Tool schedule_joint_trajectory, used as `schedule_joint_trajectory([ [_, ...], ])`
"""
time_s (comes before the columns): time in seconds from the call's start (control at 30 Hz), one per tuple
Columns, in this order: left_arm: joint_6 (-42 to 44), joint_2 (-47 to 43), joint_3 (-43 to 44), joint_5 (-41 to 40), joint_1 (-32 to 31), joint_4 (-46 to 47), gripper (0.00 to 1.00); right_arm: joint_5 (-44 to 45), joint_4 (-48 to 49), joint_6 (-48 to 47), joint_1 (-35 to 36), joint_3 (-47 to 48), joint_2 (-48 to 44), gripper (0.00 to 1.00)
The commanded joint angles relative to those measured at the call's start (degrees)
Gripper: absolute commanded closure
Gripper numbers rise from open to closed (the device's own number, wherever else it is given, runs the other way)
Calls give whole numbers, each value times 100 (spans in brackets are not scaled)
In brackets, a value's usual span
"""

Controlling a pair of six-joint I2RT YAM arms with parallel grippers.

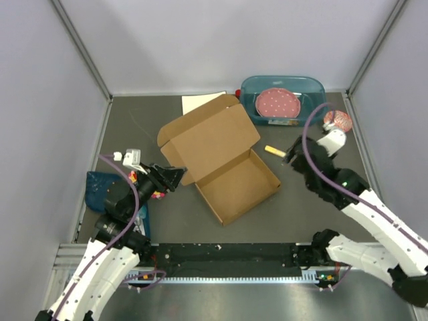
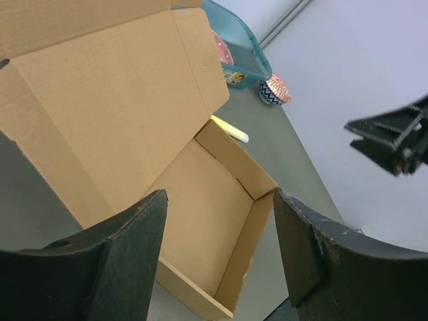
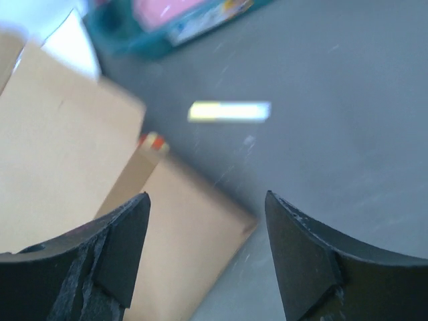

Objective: Fold the paper box

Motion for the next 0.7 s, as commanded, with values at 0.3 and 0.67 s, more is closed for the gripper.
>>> schedule_joint_trajectory([
  [0.3,51,-347,-182,207,-26,-270,31,-2933,2496,-3799,-3277,-231,2215,30],
  [0.67,51,-699,-252,119,-26,-552,31,-3540,2673,-4563,-3277,631,4114,27],
])
